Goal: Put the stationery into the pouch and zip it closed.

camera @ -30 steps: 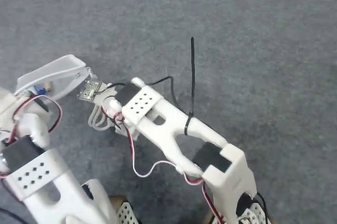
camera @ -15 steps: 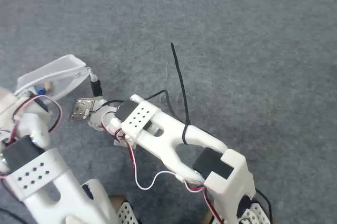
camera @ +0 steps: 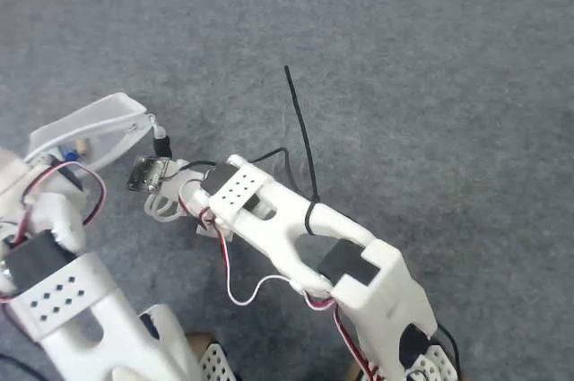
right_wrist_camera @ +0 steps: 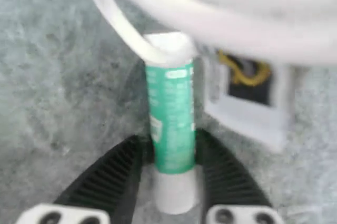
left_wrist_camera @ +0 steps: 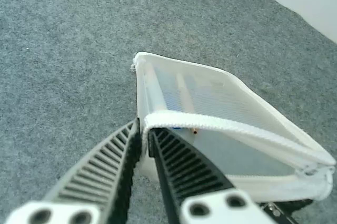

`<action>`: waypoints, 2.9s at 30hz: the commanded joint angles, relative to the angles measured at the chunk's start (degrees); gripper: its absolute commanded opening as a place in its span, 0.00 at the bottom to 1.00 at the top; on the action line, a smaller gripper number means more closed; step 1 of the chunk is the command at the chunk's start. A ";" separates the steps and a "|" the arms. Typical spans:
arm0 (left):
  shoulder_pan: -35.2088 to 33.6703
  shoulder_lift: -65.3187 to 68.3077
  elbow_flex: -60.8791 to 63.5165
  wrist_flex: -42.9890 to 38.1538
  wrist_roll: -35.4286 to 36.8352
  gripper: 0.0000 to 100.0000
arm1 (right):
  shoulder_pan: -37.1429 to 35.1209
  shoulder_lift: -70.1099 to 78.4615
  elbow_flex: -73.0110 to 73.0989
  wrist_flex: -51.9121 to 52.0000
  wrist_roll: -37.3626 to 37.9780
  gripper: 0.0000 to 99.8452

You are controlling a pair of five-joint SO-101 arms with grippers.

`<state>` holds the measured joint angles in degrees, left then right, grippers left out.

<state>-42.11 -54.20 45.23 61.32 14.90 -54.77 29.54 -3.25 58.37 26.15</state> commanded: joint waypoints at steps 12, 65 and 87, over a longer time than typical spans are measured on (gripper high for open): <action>0.00 0.00 -1.63 -2.20 0.44 0.01 | 6.02 -10.59 -6.33 25.45 0.70 0.01; -0.18 -0.09 -1.10 -3.52 0.44 0.01 | 4.18 2.42 -6.68 13.93 -11.60 0.00; 8.44 -0.09 -2.15 -0.53 -0.26 0.01 | 4.88 -24.66 -6.59 33.10 -11.60 0.01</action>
<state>-37.27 -54.20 45.23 59.91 14.90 -50.73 12.04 -8.53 90.46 15.25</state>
